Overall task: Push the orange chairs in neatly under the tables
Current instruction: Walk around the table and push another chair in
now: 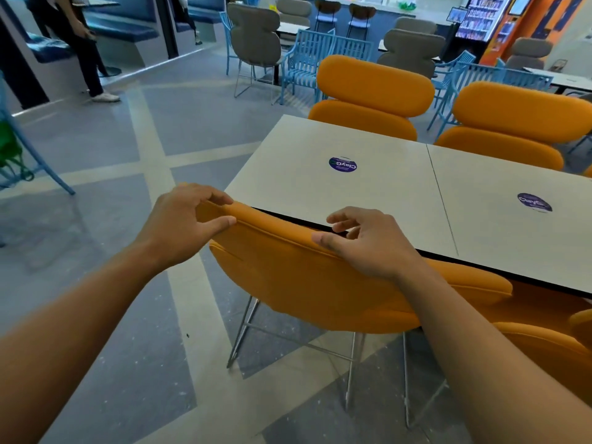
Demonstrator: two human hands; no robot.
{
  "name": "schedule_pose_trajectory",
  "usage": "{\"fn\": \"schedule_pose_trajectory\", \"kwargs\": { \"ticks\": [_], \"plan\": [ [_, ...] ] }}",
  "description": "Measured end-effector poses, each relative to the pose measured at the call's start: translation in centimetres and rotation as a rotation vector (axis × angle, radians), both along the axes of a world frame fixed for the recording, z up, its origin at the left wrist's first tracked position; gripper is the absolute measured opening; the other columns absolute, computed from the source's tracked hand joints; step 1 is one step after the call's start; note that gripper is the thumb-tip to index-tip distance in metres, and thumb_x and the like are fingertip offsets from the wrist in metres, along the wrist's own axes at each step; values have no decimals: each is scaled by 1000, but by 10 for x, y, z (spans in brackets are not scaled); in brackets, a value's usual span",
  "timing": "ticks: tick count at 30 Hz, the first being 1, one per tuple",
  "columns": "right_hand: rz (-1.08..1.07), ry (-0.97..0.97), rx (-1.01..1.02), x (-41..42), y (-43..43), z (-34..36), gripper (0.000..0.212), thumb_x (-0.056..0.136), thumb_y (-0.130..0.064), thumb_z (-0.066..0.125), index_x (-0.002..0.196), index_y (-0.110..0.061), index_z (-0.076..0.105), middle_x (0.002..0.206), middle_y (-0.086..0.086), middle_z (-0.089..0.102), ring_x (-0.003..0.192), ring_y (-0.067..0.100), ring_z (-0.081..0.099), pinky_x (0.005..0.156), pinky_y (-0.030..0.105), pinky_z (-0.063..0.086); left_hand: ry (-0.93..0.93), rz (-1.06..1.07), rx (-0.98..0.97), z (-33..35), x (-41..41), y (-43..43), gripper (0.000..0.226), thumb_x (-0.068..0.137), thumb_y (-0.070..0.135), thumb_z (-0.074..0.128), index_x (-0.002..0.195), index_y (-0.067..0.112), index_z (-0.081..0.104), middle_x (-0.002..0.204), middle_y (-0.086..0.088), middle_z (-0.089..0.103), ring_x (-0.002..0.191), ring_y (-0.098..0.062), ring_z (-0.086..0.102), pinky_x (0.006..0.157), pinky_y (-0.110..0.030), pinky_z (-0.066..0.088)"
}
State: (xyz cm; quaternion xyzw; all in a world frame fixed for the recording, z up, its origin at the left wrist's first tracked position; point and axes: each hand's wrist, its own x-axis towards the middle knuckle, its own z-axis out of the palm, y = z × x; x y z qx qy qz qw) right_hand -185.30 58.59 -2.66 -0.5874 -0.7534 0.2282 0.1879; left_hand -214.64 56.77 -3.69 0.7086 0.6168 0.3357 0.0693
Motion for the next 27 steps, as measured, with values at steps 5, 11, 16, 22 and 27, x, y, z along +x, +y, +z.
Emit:
{"fn": "schedule_pose_trajectory", "kwargs": {
  "ticks": [5,11,16,22,27],
  "plan": [
    [-53,-4,60,-78,17,3,58,84,-70,62,131,-36,61,126,-10,66,108,12,60,91,42,57,34,0,2,2,-83,10,31,81,33,74,109,21,67,110,0,67,101,-15,56,88,-32,42],
    [-97,-1,89,-153,32,7,55,87,-65,63,131,-32,62,127,-7,66,110,15,60,92,44,57,84,-52,-88,3,-169,22,32,80,37,73,109,27,67,106,10,62,99,-7,53,89,-26,38],
    [-106,-17,78,-194,56,8,52,87,-63,65,129,-33,63,126,-7,66,109,14,60,93,43,56,81,-64,-147,-2,-221,40,33,79,41,73,109,29,66,104,12,62,100,-8,55,88,-26,39],
    [-97,-27,76,-230,104,4,47,88,-57,67,128,-31,64,125,-6,66,107,13,59,93,41,55,64,-70,-172,-11,-256,84,34,79,43,72,110,31,65,104,14,61,100,-6,53,86,-26,39],
    [-65,-77,42,-255,172,-3,48,89,-58,66,128,-32,63,125,-6,65,107,14,59,94,43,55,58,-87,-177,-18,-277,143,32,80,40,73,109,29,66,105,11,63,99,-7,54,85,-24,36]
  ]
}}
